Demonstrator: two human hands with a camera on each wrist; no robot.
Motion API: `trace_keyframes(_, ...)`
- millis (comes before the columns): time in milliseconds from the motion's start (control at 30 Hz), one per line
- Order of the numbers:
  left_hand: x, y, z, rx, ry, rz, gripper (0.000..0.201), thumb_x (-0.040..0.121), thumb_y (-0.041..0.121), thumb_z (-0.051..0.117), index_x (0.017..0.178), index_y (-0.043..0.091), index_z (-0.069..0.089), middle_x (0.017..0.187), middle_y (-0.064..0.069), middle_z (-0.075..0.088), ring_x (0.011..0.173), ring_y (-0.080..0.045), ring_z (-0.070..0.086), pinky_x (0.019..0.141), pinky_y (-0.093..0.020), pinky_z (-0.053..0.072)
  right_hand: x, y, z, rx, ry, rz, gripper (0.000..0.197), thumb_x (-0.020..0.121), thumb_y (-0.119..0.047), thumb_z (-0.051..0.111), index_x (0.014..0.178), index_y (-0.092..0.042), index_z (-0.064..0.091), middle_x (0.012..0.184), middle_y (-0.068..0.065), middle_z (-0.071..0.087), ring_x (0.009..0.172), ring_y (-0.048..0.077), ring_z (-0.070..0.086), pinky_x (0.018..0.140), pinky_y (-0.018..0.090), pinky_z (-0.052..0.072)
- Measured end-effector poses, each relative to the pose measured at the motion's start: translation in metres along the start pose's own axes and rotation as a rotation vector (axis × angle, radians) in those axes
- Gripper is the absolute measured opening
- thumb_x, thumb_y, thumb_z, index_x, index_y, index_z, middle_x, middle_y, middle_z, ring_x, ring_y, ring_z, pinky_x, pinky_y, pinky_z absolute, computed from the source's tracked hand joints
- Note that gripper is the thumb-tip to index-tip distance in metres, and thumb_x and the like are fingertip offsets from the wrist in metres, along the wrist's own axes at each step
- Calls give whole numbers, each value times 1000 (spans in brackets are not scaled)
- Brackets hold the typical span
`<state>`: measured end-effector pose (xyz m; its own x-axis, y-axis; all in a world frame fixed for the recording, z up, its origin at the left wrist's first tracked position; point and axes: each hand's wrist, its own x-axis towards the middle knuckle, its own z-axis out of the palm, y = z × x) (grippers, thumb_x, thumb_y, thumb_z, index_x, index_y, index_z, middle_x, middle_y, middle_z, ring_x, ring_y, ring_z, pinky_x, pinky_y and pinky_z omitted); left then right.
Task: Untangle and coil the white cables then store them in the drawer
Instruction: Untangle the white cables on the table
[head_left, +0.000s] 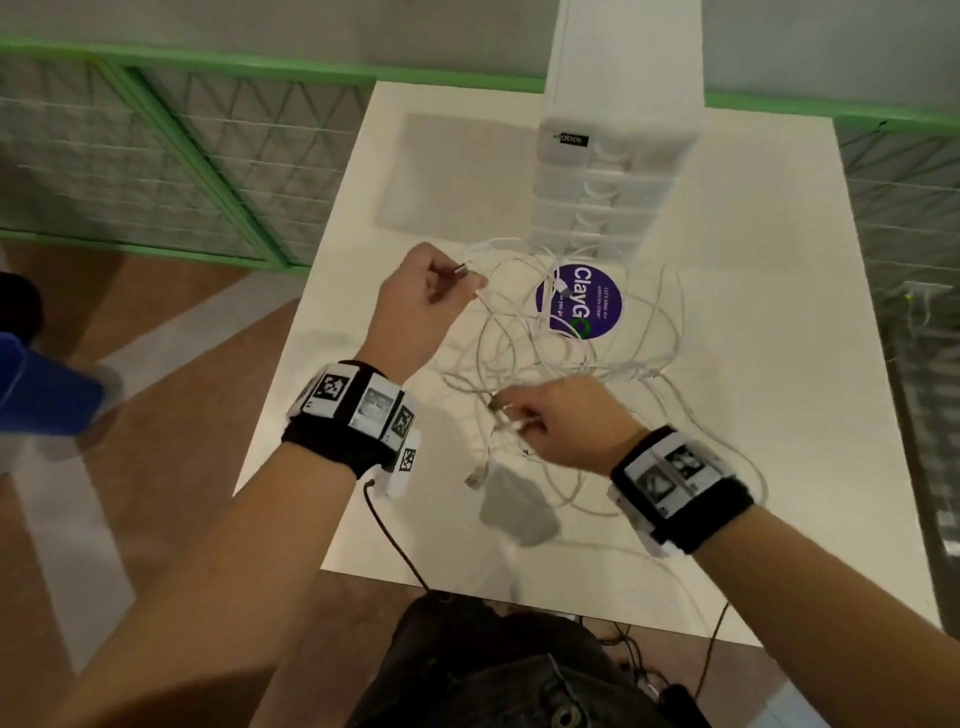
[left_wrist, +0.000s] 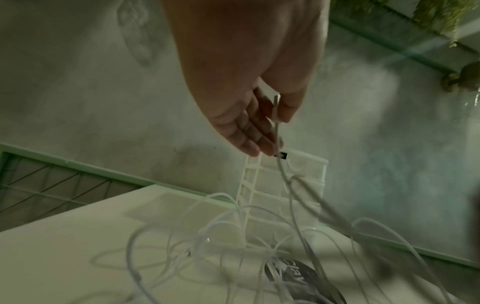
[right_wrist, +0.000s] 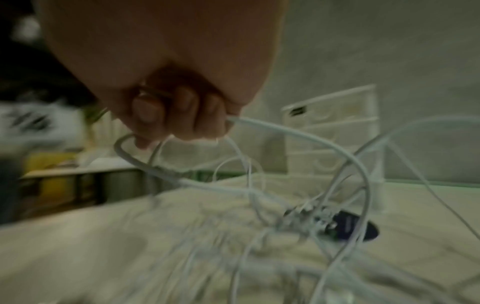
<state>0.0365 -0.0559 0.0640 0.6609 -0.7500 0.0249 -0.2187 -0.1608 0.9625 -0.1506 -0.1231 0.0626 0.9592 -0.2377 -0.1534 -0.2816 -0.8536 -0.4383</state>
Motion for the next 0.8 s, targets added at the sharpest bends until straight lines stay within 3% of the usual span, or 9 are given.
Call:
trace_keyframes(67,5,6,-3,39,61,40,18,83,27,64,79,26,46,87,-9,73,85,-17,70,78,-32,52,0,-7,23,-12,6,-104,41,73,-19,46,113,-24,54,80,-2,73,65,26,66,58,24,43)
trace_keyframes(167,10,6,-5,97,48,75,17,88,17,60,84,23,44,82,-4,70,73,-3,66,73,-22,51,6,-9,31,-2,358,-99,26,76,-19,48,101,-22,45,65,-2,67,42,24,58,39,22,39)
trace_keyframes(233,12,4,-6,138,36,90,13,92,16,56,90,18,43,77,4,64,74,-8,66,74,-26,52,6,-11,30,68,499,-183,23,75,-18,49,97,-22,49,62,-5,65,43,20,58,37,23,43)
trace_keyframes(267,14,3,-6,156,30,97,10,93,16,54,94,16,44,76,6,62,77,-14,66,75,-30,52,6,-14,31,79,464,-296,25,73,-16,50,96,-22,54,62,-5,66,46,20,59,40,23,45)
trace_keyframes(333,17,4,-5,179,-1,106,7,94,14,50,102,14,50,77,3,60,82,-22,66,76,-33,52,6,-27,38,-39,169,-466,29,77,-15,51,104,-19,62,71,1,70,56,25,62,49,27,47)
trace_keyframes(433,23,16,-1,175,-32,122,19,95,12,48,108,11,63,83,-4,63,85,-23,63,82,-30,52,15,-38,63,-270,-361,-244,31,94,-22,42,120,-12,55,90,11,69,75,30,62,60,31,43)
trace_keyframes(533,29,27,-8,162,-43,177,21,95,10,49,107,16,66,81,8,62,81,-12,60,81,-23,51,19,-25,86,-35,-427,52,31,88,-37,53,99,-10,66,91,3,72,68,18,65,60,26,49)
trace_keyframes(633,37,41,-25,102,11,226,23,95,11,47,103,25,63,81,14,60,81,-13,61,80,-30,52,25,-17,88,-90,-499,21,20,89,-22,47,101,-11,59,93,3,66,81,25,63,62,27,42)
trace_keyframes(800,42,47,-44,-83,217,255,27,94,4,43,101,23,60,67,15,57,68,-7,56,65,-23,47,23,-9,73,-197,-381,40,27,92,-30,48,107,-8,53,111,10,51,92,34,59,72,38,45)
